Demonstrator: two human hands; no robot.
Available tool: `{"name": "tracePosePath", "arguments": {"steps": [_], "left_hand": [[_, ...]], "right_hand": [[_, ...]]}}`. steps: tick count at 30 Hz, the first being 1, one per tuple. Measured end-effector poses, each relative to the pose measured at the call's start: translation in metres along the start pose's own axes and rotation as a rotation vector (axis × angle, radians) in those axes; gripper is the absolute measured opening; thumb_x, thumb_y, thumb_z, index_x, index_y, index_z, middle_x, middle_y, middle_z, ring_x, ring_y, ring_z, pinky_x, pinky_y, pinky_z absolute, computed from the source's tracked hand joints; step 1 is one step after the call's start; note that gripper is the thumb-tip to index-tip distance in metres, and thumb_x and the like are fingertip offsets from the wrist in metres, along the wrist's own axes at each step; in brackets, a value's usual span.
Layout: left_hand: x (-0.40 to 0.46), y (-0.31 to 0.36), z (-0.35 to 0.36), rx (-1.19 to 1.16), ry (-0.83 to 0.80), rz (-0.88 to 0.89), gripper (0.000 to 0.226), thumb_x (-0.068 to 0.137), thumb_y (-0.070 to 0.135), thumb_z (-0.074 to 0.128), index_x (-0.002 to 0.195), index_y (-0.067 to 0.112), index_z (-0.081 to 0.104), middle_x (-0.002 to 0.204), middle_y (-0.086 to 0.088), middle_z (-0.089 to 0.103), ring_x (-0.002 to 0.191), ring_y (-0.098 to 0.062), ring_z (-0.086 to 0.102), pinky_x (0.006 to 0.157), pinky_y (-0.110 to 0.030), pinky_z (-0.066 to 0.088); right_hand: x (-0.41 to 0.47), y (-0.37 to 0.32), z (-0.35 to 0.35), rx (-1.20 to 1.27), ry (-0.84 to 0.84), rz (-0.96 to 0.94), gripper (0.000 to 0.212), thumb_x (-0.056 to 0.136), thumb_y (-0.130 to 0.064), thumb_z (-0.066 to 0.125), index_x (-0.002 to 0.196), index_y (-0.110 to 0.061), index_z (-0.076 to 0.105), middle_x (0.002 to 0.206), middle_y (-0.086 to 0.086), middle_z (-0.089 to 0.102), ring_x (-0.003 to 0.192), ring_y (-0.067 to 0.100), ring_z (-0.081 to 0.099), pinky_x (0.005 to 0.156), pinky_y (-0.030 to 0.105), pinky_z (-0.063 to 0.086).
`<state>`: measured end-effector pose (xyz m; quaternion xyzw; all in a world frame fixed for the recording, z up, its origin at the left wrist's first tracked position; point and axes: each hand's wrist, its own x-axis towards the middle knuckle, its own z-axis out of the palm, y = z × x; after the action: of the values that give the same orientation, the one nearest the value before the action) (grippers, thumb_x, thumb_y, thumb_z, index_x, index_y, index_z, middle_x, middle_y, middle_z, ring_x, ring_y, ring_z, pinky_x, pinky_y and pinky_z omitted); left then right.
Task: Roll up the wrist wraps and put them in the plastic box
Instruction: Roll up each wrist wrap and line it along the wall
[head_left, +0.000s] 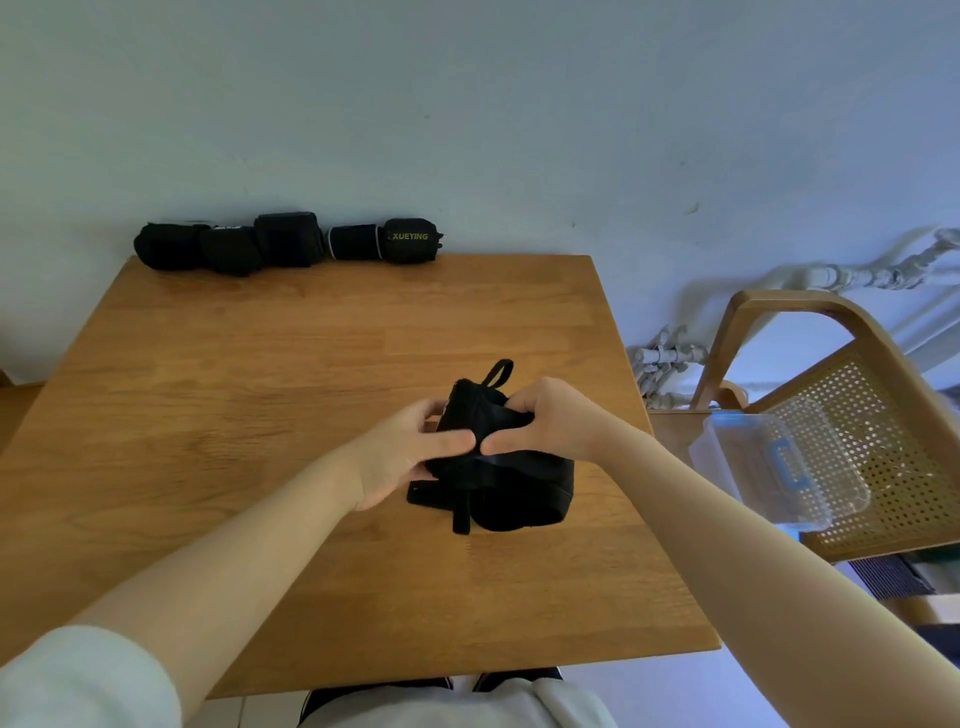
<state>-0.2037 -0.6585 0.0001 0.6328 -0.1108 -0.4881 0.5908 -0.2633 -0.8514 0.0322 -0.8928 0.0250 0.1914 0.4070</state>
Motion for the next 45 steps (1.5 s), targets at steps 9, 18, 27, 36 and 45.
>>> {"name": "tracePosePath", "arguments": {"steps": [9, 18, 27, 36, 45], "left_hand": [[0.004, -0.018, -0.023, -0.217, -0.074, 0.029, 0.084, 0.058, 0.024, 0.076, 0.135, 0.012, 0.045, 0.126, -0.018, 0.057, 0.115, -0.036, 0.057, 0.093, -0.046, 0.051], [0.007, -0.01, -0.03, -0.186, -0.045, 0.106, 0.084, 0.053, 0.024, 0.077, 0.129, 0.011, 0.044, 0.106, -0.01, 0.065, 0.097, -0.028, 0.065, 0.078, -0.039, 0.056], [0.004, -0.016, -0.05, -0.183, -0.009, 0.095, 0.082, 0.051, 0.025, 0.078, 0.127, 0.012, 0.048, 0.109, -0.012, 0.062, 0.095, -0.025, 0.065, 0.075, -0.034, 0.056], [-0.005, -0.01, -0.053, -0.275, -0.179, 0.134, 0.084, 0.052, 0.027, 0.087, 0.127, 0.015, 0.051, 0.115, -0.012, 0.064, 0.105, -0.03, 0.062, 0.08, -0.039, 0.054], [-0.01, -0.008, -0.049, -0.268, -0.221, 0.156, 0.072, 0.063, 0.022, 0.075, 0.129, 0.012, 0.05, 0.121, -0.013, 0.06, 0.11, -0.029, 0.059, 0.084, -0.038, 0.053]], "right_hand": [[0.0, 0.002, -0.014, 0.268, -0.215, -0.067, 0.016, 0.078, -0.02, 0.076, 0.094, -0.022, 0.073, 0.108, -0.003, 0.069, 0.102, 0.017, 0.065, 0.096, 0.039, 0.049], [0.007, 0.003, -0.004, 0.717, -0.449, -0.024, 0.078, 0.059, -0.088, 0.052, 0.09, -0.021, 0.077, 0.095, 0.001, 0.072, 0.092, 0.018, 0.067, 0.083, 0.028, 0.05], [0.002, -0.002, 0.006, 0.552, -0.359, -0.084, 0.012, 0.081, -0.01, 0.06, 0.074, -0.017, 0.067, 0.081, -0.008, 0.066, 0.084, 0.01, 0.06, 0.084, 0.027, 0.043], [0.011, -0.014, 0.012, 0.111, 0.084, -0.112, 0.031, 0.071, -0.033, 0.081, 0.065, -0.007, 0.066, 0.061, -0.005, 0.058, 0.056, 0.007, 0.049, 0.058, 0.019, 0.037], [0.012, -0.02, 0.005, 0.238, -0.041, -0.006, 0.035, 0.086, -0.043, 0.063, 0.066, -0.015, 0.068, 0.053, -0.015, 0.055, 0.054, 0.002, 0.05, 0.063, 0.015, 0.036]]}}
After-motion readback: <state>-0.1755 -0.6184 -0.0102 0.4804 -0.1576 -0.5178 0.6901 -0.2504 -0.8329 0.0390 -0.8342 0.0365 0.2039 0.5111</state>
